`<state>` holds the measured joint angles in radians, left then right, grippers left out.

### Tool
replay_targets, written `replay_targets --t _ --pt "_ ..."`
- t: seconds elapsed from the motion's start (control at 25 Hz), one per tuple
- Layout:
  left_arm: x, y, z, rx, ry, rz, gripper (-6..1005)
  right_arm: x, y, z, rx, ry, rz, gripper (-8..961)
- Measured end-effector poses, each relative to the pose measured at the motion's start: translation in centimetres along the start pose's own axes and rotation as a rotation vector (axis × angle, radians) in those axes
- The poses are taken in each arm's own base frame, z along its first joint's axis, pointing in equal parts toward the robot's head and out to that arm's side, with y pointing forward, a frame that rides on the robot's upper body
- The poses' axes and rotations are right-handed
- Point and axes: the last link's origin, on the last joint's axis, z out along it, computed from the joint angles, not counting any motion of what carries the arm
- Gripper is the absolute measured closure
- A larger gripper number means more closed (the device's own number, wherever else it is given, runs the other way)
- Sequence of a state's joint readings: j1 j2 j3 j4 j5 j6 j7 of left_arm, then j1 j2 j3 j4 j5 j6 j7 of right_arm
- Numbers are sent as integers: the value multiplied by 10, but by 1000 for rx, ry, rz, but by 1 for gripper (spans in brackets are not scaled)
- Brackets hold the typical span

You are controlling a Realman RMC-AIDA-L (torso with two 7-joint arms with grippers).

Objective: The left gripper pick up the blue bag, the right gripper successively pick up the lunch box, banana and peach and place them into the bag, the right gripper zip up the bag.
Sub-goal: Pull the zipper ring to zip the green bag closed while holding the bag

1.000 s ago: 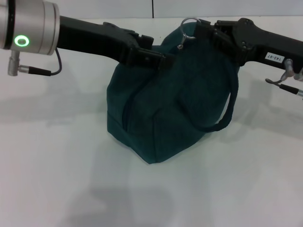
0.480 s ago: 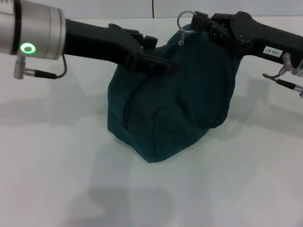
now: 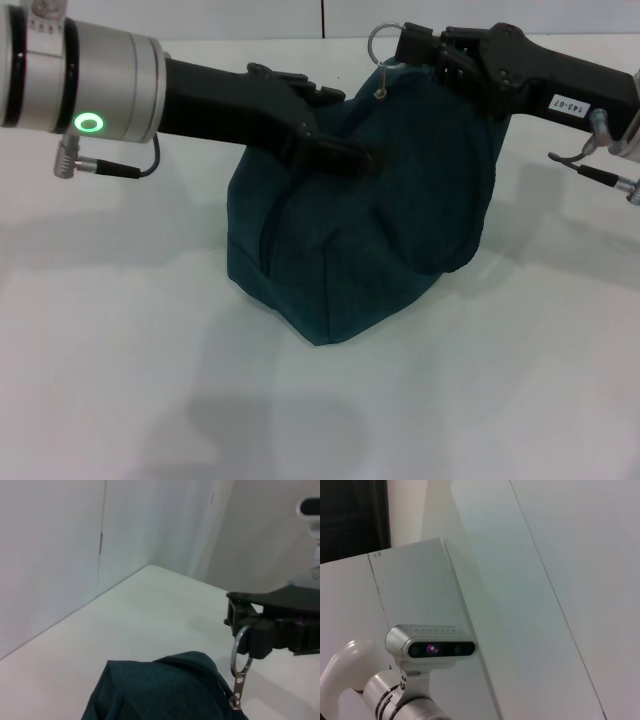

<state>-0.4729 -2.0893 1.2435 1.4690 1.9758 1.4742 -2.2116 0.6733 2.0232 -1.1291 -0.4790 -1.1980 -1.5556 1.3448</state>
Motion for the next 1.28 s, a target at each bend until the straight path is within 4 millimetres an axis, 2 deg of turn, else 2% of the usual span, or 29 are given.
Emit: replay_targets --t 0.4,0.64,0.84,0.96,1.28 --pt "-6 -8 6 13 4 -34 145 0 -1 -1 7 -1 1 952" --pt "-6 -8 6 10 3 -19 321 1 -2 -4 19 -4 6 952" --pt "-6 -7 7 6 3 -9 519 2 -4 -6 33 -2 13 952" --pt "-5 -6 8 3 3 10 747 2 -4 -6 33 -2 15 952" --pt "-6 -4 10 -8 -2 36 791 4 -4 -12 55 -24 32 953"
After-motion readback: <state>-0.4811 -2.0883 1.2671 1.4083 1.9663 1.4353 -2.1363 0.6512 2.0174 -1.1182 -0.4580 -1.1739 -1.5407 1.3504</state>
